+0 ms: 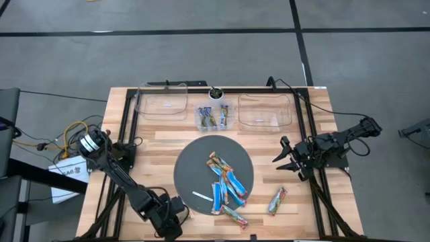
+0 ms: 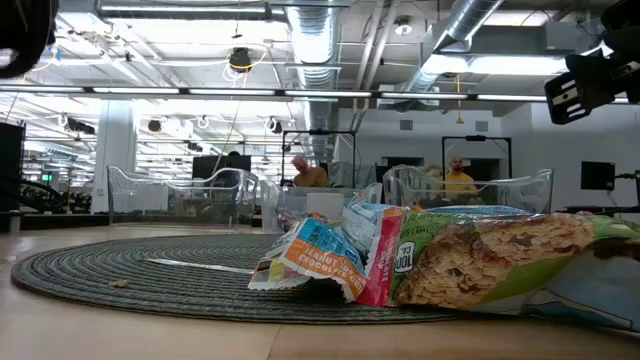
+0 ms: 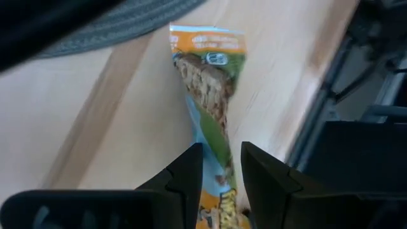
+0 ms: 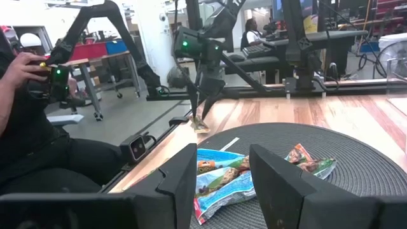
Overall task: Pick and place Granola Bars by type
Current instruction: Put the yellow granola bar into the left transparent bin
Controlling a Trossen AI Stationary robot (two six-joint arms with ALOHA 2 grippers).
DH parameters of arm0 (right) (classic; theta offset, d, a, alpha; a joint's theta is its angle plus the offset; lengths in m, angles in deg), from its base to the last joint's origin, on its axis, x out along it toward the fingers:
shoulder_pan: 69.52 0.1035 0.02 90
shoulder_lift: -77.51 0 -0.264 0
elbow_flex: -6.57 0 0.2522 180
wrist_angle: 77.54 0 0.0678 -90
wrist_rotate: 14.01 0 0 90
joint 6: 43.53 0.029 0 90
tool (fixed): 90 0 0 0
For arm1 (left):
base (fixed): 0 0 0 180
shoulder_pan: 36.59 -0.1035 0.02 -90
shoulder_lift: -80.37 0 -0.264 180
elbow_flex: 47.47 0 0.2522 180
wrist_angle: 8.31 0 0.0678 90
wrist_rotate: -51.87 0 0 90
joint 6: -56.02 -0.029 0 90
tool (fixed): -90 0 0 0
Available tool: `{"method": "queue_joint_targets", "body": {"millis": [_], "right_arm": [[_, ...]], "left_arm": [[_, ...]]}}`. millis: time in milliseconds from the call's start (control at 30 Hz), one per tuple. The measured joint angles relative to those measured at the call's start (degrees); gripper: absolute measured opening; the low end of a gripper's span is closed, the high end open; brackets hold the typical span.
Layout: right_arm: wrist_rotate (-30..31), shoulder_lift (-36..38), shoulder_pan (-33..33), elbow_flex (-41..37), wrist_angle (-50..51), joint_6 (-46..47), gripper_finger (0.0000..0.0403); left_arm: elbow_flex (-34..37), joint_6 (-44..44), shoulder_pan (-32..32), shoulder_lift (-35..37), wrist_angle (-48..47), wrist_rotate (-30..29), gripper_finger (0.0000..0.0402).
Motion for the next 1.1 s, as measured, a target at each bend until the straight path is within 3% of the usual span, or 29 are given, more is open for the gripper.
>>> {"method": "queue_joint_targets", "body": {"millis": [600,967,1100], "right_arm": [[0.0,0.0,0.0,0.0,0.11,0.0,0.0137],[0.0,0.0,0.0,0.0,0.15,0.0,0.0137],[0.0,0.0,0.0,0.0,0.15,0.0,0.0139]], "left_arm": [[0.04,-2.1,0.0,-2.17,0.91,0.01,0.0098],[0.04,-7.07,0.0,-2.13,0.62,-0.12,0.0019],[0.04,-10.28,0.02,-2.09,0.74,-1.01,0.0006]]}}
